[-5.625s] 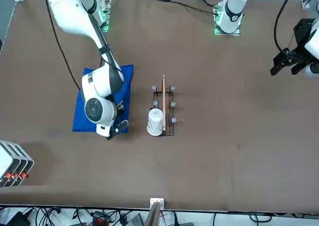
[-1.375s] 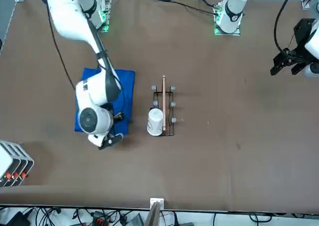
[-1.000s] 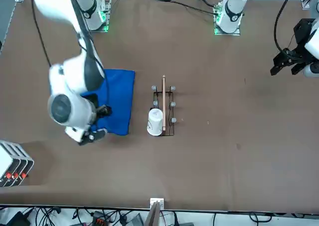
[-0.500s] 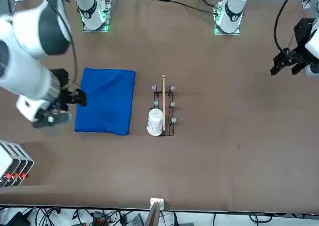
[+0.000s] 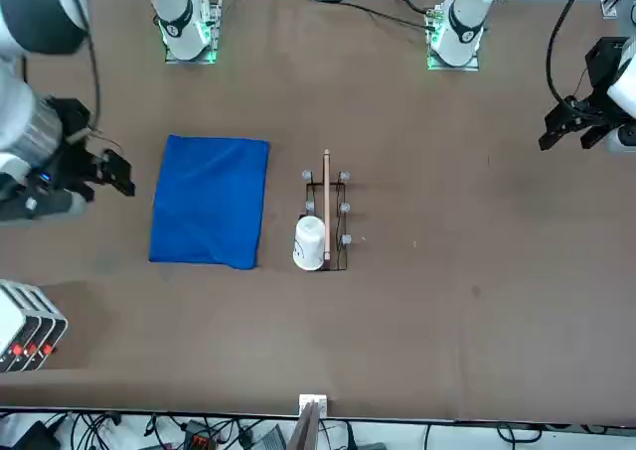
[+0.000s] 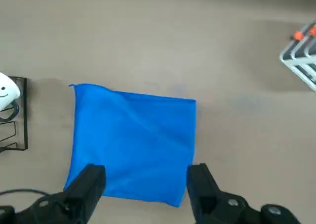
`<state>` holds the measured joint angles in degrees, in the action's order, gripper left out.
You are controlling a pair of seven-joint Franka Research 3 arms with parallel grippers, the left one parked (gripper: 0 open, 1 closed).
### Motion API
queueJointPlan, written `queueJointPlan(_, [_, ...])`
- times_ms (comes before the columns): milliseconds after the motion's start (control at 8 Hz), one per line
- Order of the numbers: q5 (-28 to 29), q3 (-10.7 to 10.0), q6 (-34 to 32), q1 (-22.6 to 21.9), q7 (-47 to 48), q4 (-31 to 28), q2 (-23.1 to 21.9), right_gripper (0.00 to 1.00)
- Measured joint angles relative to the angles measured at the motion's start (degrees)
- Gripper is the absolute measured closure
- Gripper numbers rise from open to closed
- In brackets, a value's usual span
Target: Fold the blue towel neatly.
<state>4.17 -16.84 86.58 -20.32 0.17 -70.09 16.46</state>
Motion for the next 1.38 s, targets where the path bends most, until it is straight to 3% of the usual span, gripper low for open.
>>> queueJointPlan(250, [-0.09, -2.84, -0.92, 0.07, -0.01, -0.68, -2.18, 0.00])
queueJointPlan(500, [-1.76, -2.89, -1.32, 0.92, -0.11, -3.41, -4.55, 0.00])
queueJointPlan(625, [-2.35, -0.76, -1.29, 3.12, -0.13, -5.96, -6.51, 0.00])
queueJointPlan(875, [-4.02, 6.08, 0.15, 9.79, -0.15, -13.22, -12.08, 0.00])
queueJointPlan(1125, [-5.57, 8.25, 2.27, 11.74, -0.15, -21.87, -19.18, 0.00])
queueJointPlan(1375, [-5.65, 10.01, 3.02, 11.90, -0.04, -25.82, -22.84, 0.00])
